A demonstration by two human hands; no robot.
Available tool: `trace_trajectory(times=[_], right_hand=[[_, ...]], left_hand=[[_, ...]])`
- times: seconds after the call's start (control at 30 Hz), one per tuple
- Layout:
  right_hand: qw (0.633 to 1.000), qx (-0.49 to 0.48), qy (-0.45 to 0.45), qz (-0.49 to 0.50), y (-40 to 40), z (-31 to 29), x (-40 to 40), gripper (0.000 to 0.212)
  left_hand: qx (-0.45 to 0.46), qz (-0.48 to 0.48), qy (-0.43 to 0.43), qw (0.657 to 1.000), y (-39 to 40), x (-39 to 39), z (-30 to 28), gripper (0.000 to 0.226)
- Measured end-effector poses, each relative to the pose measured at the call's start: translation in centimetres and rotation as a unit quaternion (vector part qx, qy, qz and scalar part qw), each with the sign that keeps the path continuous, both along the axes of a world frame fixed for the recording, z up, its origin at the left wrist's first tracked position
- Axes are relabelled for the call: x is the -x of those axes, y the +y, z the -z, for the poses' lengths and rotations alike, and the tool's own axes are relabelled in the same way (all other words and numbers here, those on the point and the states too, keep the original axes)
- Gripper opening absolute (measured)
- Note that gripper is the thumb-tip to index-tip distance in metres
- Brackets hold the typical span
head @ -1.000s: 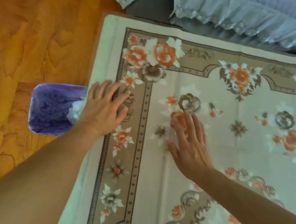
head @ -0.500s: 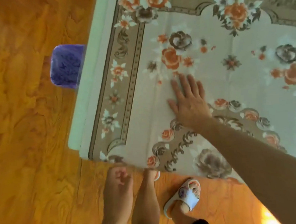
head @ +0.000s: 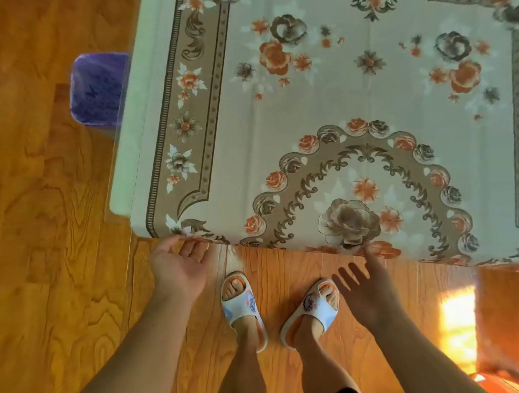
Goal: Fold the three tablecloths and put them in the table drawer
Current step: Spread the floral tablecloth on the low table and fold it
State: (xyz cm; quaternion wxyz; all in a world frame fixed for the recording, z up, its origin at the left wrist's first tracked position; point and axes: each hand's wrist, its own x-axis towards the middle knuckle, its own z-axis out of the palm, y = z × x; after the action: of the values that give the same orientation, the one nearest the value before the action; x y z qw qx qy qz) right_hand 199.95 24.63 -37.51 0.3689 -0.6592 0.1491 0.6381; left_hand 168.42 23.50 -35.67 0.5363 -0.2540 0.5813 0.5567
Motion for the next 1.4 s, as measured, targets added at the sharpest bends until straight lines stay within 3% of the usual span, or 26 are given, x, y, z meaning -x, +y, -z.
trace_trajectory(times=[0.1,0.23,0.3,0.37,0.53,0.63,0.7,0.73,0.87,1.0,1.03,1.13,1.17,1.2,1.23,1.27,1.33,1.37,1.4], right_hand=[[0.996,-0.048,0.038,0.071,1.4,0.9,0.3,0.047],[0.982,-0.086,0.065,0.154,1.0,1.1,0.8,0.044],[0.979,-0.089,0.054,0.176,-0.5,0.6,0.5,0.030],[0.975,-0.097,0.057,0.194,-1.3,-1.0,0.2,0.021],[0.983,-0.095,0.027,0.156,-0.1,-3.4,-1.6,0.034],[0.988,-0.079,-0.001,0.130,1.2,-3.2,-2.3,0.049],[0.992,-0.063,-0.039,0.105,1.9,-2.7,-2.1,0.042],[0.992,-0.057,-0.056,0.099,2.3,-2.4,-2.0,0.038],[0.991,-0.059,-0.068,0.101,3.7,-1.4,-0.9,0.048],[0.992,-0.066,-0.050,0.092,6.7,-0.6,-1.0,0.022],[0.990,-0.086,-0.044,0.100,7.5,-0.4,-1.2,0.024],[0.988,-0.112,-0.030,0.104,8.5,-1.3,-1.5,0.023],[0.990,-0.101,-0.043,0.090,8.2,-2.2,-1.2,0.014],[0.991,-0.076,-0.076,0.077,7.4,-3.6,-0.7,0.009],[0.988,-0.043,-0.129,0.072,6.2,-5.1,0.3,0.008],[0.977,-0.009,-0.204,0.054,4.7,-5.9,1.6,0.003],[0.909,0.000,-0.411,-0.064,2.2,-7.2,5.7,0.012],[0.858,-0.060,-0.480,-0.174,1.1,-7.0,8.0,0.012],[0.791,-0.134,-0.515,-0.301,0.0,-6.3,10.5,0.020]], left_hand=[[-0.036,-0.016,-0.014,0.999,-0.4,1.2,1.1,0.025],[-0.024,-0.002,-0.016,1.000,-1.9,1.3,1.6,0.015],[-0.034,0.011,-0.012,0.999,-3.5,1.3,0.7,0.013],[-0.048,0.041,-0.012,0.998,-4.2,1.6,-0.8,0.013],[0.003,0.199,0.008,0.980,-2.6,2.3,-2.4,0.029],[0.065,0.297,0.149,0.941,-1.3,1.6,-2.2,0.035],[0.101,0.314,0.270,0.905,-0.4,0.9,-2.7,0.042],[0.101,0.292,0.282,0.908,0.2,0.7,-2.8,0.043],[0.066,0.211,0.161,0.962,2.4,0.8,-2.5,0.038],[0.012,0.168,0.119,0.978,4.7,1.4,-2.5,0.031],[0.000,0.156,0.094,0.983,5.1,1.5,-2.6,0.030],[0.049,0.255,0.035,0.965,4.5,1.4,-2.8,0.039],[0.077,0.331,0.048,0.939,3.9,1.4,-3.0,0.046],[0.089,0.428,0.114,0.892,3.1,1.3,-3.3,0.054],[0.082,0.519,0.227,0.820,2.2,1.3,-3.3,0.062],[0.052,0.582,0.369,0.723,1.4,1.5,-3.2,0.065],[-0.040,0.608,0.620,0.494,0.9,2.3,-2.7,0.048],[-0.067,0.616,0.676,0.400,0.9,2.7,-2.1,0.039],[-0.069,0.645,0.687,0.328,1.1,3.1,-1.2,0.047]])
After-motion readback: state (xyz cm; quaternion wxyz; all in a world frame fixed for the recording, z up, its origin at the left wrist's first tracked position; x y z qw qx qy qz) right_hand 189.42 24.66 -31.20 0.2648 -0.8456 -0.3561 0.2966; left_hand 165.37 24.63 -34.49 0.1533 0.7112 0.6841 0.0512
